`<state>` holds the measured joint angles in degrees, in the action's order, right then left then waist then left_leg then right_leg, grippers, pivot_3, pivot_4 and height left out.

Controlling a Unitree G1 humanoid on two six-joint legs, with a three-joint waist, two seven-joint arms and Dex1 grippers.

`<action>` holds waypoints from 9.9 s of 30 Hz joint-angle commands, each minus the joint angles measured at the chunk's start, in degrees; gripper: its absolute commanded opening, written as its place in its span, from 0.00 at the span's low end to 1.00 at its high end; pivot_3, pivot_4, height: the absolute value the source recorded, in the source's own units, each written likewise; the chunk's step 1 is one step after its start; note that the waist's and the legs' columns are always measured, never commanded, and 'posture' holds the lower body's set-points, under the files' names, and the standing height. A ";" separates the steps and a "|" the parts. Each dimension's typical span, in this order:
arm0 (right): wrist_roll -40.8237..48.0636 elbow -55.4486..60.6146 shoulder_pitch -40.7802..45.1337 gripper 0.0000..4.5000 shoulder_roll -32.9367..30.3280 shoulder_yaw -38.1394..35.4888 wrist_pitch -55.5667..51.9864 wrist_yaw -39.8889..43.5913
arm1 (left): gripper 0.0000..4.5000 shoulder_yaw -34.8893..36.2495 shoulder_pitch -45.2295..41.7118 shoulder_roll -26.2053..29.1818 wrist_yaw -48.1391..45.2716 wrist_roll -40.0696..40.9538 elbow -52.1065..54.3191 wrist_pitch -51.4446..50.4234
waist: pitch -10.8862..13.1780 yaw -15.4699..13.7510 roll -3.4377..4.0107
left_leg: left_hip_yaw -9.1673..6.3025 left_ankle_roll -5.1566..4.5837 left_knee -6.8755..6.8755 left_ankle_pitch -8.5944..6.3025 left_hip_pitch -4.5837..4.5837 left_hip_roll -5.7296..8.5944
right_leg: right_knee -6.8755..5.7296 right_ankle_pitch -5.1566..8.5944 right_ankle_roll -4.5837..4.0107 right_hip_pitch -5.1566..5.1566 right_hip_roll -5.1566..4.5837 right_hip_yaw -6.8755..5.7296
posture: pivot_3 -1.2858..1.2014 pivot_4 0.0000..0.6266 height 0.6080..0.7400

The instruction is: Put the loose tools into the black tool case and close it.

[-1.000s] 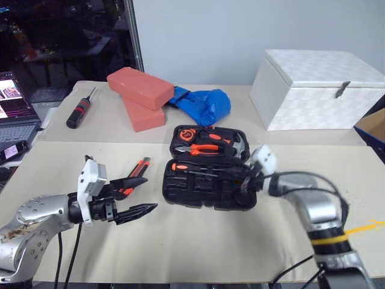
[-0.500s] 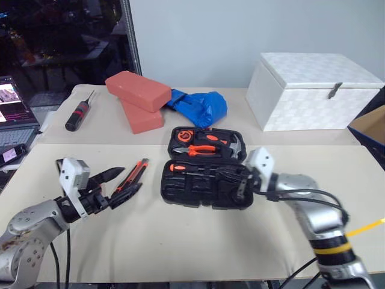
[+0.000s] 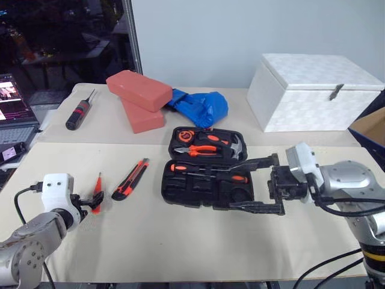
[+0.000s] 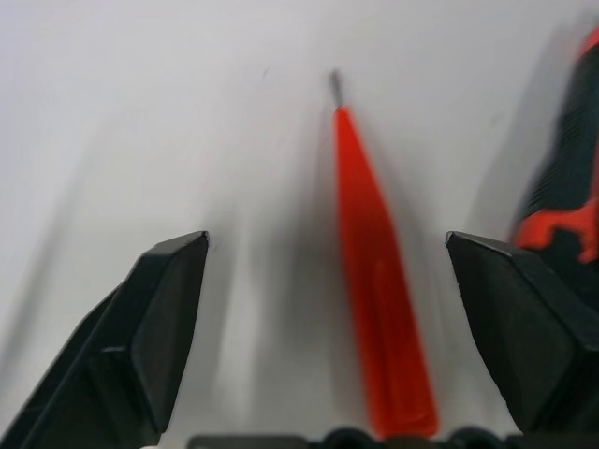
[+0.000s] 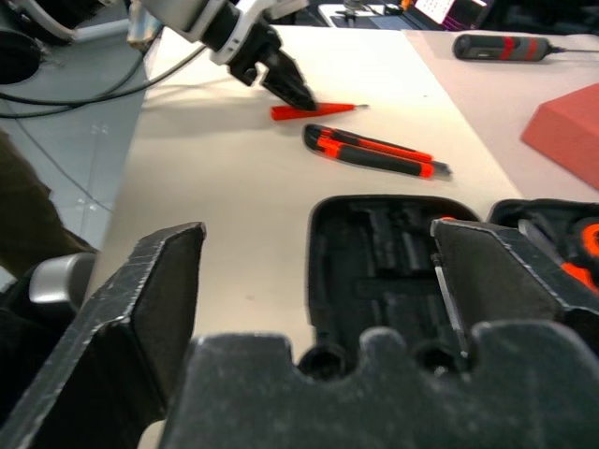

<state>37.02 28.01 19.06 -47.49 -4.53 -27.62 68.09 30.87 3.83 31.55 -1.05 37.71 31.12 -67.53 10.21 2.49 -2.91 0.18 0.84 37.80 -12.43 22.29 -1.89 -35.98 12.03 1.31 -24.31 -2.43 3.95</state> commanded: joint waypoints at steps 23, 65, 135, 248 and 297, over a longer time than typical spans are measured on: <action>0.93 16.01 -23.81 1.00 -1.35 -20.49 1.13 -12.63 | 0.10 -44.77 -38.38 17.64 -66.57 -18.95 -23.86 40.91 | 0.04 -2.74 0.40 | 0.17 0.04 0.03 -0.01 1.07 0.07 | 0.29 -0.09 0.24 -0.77 -0.05 0.06 | 0.52 0.24 1.00; 5.41 24.60 -36.81 1.00 -0.54 -31.45 -1.56 -20.60 | 0.01 -38.25 -40.09 -7.06 -54.23 -21.86 -24.24 21.66 | 0.03 -1.68 0.36 | -0.12 -0.05 0.52 0.01 0.97 0.11 | -0.11 -0.24 0.66 -0.46 0.08 0.10 | 0.52 0.24 1.00; 3.54 18.81 -36.85 1.00 -0.62 -29.14 3.00 -15.10 | 0.38 -40.88 -35.57 16.42 -69.37 -13.33 -12.64 34.13 | 0.02 -2.28 0.32 | -0.04 0.00 0.44 0.02 0.66 0.17 | 0.27 0.01 0.21 -0.03 -0.07 0.09 | 0.52 0.24 1.00; -17.82 -12.51 -18.16 0.64 -16.06 -7.98 -8.79 -21.56 | 0.61 -40.15 -34.84 -1.40 -63.64 -5.22 -15.11 30.22 | -0.53 -1.36 1.11 | -0.10 -0.22 0.52 -0.05 1.05 0.23 | 0.61 0.02 0.48 -0.05 -0.03 0.18 | 0.52 0.24 1.00; -17.11 -0.90 7.49 0.16 -17.39 25.13 -25.25 -7.29 | 0.62 -32.14 -24.62 11.90 -66.52 1.45 -7.02 30.40 | -0.26 -1.83 0.90 | -0.10 -0.27 0.46 -0.09 1.03 0.16 | 0.15 0.09 0.73 -0.30 0.00 0.11 | 0.52 0.24 1.00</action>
<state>20.91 27.58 26.11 -64.20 19.73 -54.03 58.79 -2.45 -20.60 43.46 -68.09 38.36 22.27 -37.81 9.96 0.66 -2.01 0.07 0.57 38.28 -12.52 23.32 -1.73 -35.83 12.11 2.04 -24.58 -2.42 4.05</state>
